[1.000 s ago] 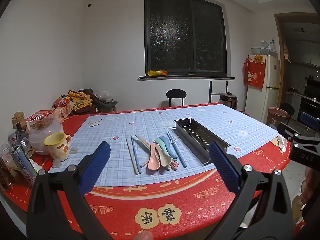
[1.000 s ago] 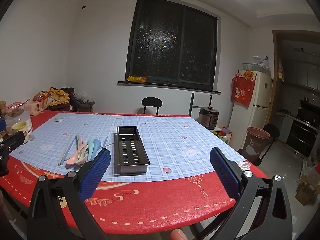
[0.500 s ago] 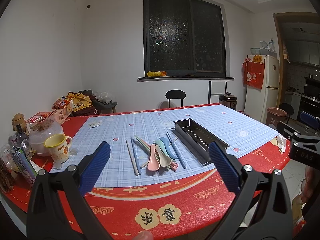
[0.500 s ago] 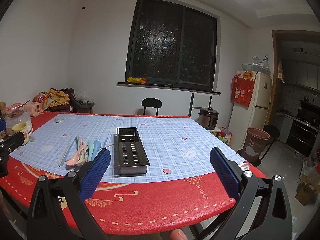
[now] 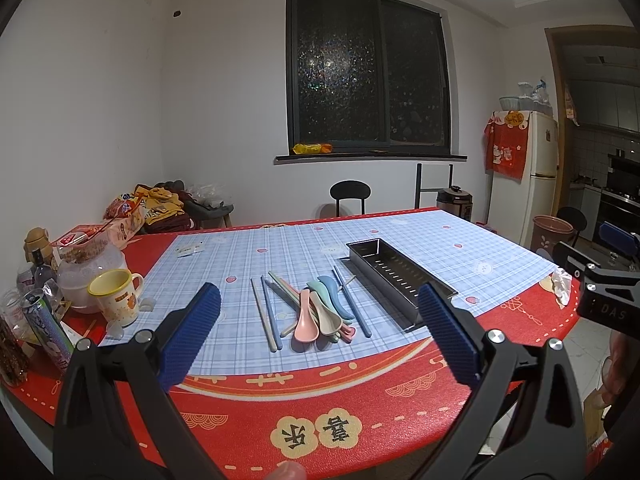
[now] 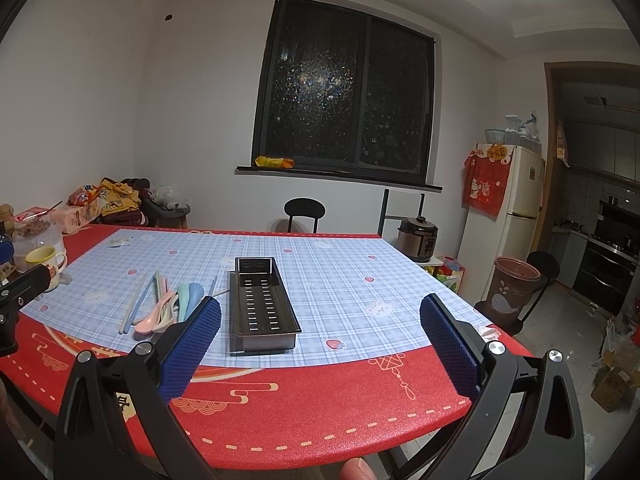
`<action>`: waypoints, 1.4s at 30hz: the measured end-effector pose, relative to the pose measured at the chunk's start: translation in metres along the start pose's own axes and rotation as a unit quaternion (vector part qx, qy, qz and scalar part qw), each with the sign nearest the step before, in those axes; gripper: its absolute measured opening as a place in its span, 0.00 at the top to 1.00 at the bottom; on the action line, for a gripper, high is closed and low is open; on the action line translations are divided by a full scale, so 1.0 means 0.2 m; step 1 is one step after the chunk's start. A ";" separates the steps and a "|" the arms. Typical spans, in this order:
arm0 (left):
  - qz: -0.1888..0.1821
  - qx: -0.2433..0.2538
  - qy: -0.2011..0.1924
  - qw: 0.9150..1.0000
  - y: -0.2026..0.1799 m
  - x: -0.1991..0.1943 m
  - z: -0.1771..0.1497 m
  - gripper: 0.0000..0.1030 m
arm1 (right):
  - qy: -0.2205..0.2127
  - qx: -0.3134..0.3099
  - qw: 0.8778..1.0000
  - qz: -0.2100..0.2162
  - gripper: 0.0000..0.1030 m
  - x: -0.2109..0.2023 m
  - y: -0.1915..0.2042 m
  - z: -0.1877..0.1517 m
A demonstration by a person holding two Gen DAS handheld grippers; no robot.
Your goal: Organize utensils
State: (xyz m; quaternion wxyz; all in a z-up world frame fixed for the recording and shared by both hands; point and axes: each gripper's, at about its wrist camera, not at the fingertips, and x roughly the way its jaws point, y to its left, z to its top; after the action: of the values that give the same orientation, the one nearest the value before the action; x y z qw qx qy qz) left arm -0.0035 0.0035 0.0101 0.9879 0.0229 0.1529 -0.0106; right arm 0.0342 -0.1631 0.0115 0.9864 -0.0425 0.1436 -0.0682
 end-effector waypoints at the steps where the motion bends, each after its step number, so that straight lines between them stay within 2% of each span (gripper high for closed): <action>1: 0.000 0.000 0.000 1.000 0.00 0.00 0.00 0.05 | 0.000 0.000 1.000 0.000 0.05 0.00 0.01 0.01; 5: 0.000 0.000 0.000 1.000 0.00 0.00 0.00 0.05 | 0.000 -0.001 1.000 -0.001 0.05 0.01 0.01 0.05; 42: 0.002 -0.003 0.000 1.000 0.00 -0.01 -0.02 0.05 | -0.003 0.003 1.000 0.006 0.05 -0.01 0.01 -0.02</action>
State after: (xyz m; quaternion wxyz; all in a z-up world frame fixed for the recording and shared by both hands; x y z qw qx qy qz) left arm -0.0069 0.0036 0.0074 0.9880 0.0200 0.1531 -0.0084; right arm 0.0317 -0.1618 0.0072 0.9872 -0.0387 0.1411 -0.0630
